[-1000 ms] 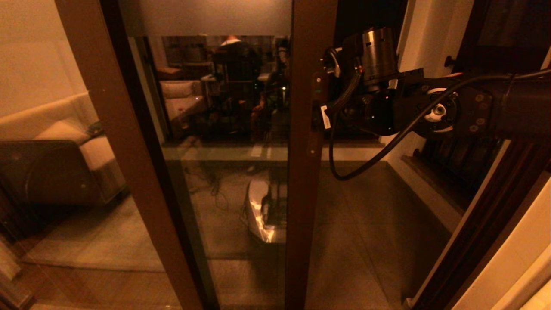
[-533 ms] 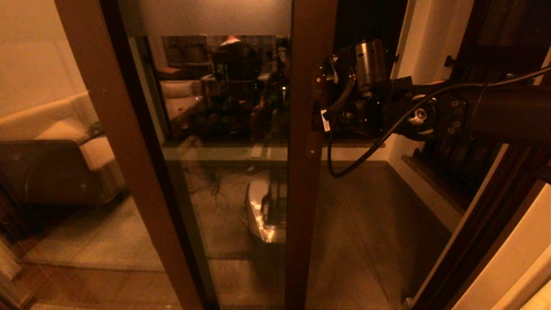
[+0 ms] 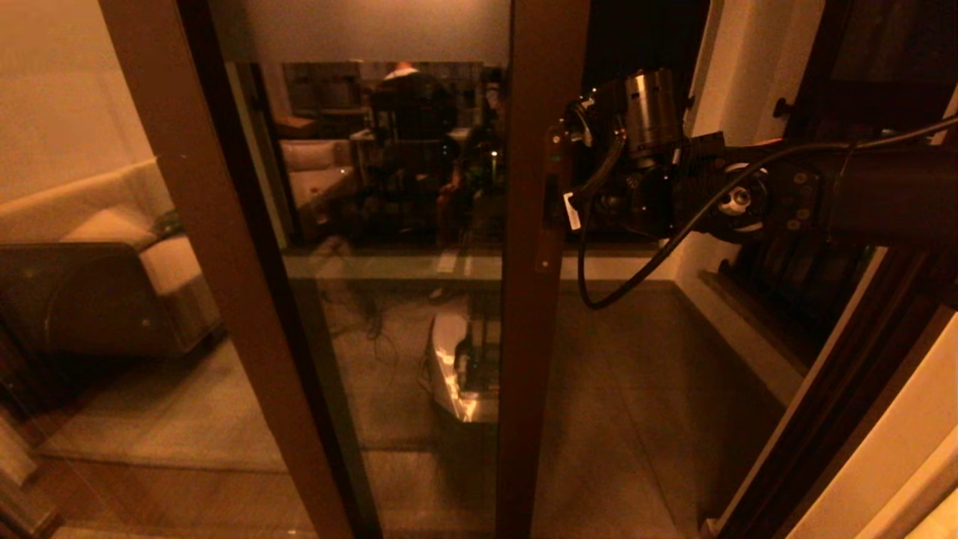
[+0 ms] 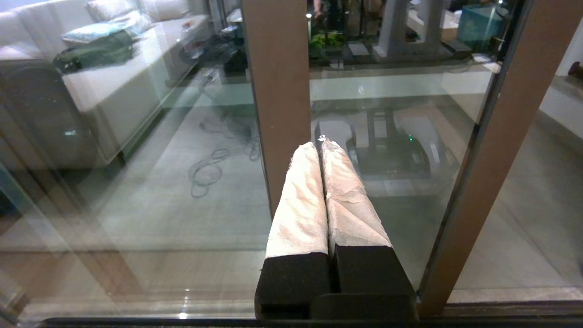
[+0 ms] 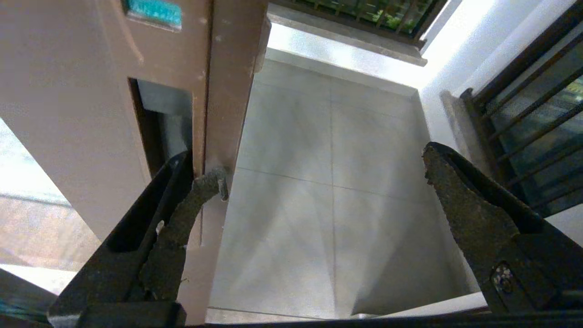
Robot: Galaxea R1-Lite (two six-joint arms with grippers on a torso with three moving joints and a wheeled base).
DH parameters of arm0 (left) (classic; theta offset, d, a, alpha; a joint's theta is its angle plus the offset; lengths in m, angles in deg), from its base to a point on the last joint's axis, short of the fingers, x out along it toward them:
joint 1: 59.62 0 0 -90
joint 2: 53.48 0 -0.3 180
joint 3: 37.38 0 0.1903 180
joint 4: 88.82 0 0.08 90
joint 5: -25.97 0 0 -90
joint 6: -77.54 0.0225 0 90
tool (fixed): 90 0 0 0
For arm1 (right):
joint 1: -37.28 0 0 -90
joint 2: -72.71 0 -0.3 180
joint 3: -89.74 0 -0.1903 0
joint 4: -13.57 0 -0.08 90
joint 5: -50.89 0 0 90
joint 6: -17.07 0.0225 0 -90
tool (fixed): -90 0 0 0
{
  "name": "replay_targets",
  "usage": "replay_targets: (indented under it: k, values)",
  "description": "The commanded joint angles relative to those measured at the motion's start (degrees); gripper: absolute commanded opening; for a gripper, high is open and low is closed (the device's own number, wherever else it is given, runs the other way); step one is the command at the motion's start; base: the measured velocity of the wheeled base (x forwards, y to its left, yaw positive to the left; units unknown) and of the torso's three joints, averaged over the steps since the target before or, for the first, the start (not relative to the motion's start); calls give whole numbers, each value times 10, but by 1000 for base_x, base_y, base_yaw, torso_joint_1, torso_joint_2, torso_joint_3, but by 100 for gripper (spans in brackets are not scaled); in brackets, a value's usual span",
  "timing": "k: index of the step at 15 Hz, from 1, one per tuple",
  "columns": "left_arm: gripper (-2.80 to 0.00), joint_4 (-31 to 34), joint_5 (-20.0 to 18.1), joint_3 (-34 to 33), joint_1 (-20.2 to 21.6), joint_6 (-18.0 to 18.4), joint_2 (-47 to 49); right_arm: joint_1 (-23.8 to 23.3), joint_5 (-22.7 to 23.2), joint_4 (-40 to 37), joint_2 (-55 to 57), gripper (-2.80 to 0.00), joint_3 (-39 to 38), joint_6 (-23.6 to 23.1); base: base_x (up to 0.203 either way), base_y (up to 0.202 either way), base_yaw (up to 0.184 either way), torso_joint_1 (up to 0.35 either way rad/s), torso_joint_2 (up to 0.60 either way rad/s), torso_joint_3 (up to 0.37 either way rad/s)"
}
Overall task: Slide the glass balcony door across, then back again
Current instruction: Close the slid door
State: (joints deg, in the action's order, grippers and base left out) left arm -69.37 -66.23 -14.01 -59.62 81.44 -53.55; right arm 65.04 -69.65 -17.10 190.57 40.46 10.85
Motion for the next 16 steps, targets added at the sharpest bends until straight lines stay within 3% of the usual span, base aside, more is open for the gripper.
replay_targets:
  k: [1,13,16]
  values:
    - [-280,0,0,-18,0,1,1,-3,-7,-3,-17,0,-13,-5,0,0,0,0,0,0]
    - [-280,0,0,-18,0,1,1,-5,-6,-3,-45,0,-47,-28,0,0,0,0,0,0]
    - [-280,0,0,-18,0,1,1,20,9,-1,-69,0,-55,-10,0,0,0,0,0,0]
